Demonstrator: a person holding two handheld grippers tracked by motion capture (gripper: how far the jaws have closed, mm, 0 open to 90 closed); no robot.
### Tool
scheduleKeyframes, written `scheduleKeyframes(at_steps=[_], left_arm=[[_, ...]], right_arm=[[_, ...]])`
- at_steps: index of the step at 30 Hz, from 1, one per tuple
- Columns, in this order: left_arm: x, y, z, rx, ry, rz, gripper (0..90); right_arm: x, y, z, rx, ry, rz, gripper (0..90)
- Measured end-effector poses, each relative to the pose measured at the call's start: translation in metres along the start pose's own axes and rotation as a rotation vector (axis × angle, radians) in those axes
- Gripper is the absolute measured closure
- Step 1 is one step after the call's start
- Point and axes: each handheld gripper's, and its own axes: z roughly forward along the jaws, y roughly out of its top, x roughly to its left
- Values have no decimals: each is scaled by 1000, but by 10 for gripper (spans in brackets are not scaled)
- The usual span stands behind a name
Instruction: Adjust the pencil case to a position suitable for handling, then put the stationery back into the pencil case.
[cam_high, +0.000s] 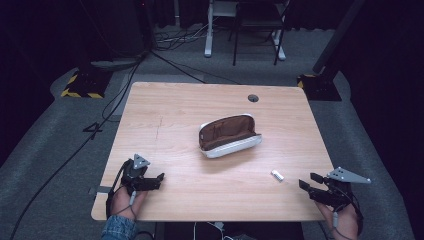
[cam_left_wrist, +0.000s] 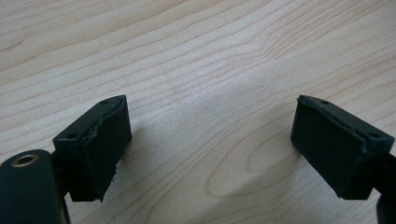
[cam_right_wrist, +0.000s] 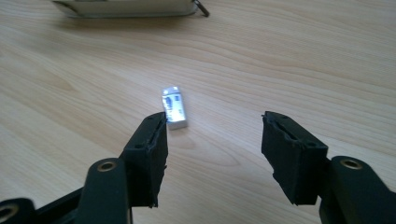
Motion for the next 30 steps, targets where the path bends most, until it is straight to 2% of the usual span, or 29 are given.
scheduleKeyframes(at_steps=[8, 12, 14, 17, 18, 19, 24, 25, 30], left_arm=[[0, 0, 0, -3, 1, -1, 146], [0, 0, 0, -4, 1, -1, 146], [1, 0, 0, -4, 3, 4, 147], [0, 0, 0, -4, 3, 2, 148], [0, 0, 0, -4, 3, 2, 148], [1, 0, 0, -4, 2, 4, 148], [0, 0, 0, -3, 3, 2, 148], [0, 0, 0, -3, 1, -1, 148], [0, 0, 0, -3, 1, 2, 148]], right_arm=[[27, 6, -2, -7, 54, -47, 409], [34, 10, 3, -3, 65, -51, 407], [39, 13, 14, -10, 80, -49, 409], [40, 15, 29, -1, 79, -43, 412], [40, 15, 29, -1, 79, -43, 412], [40, 17, 40, 11, 74, -39, 414], [38, 19, 53, 28, 55, -45, 417], [37, 20, 60, 48, 43, -46, 419], [34, 21, 71, 78, 27, -55, 445]])
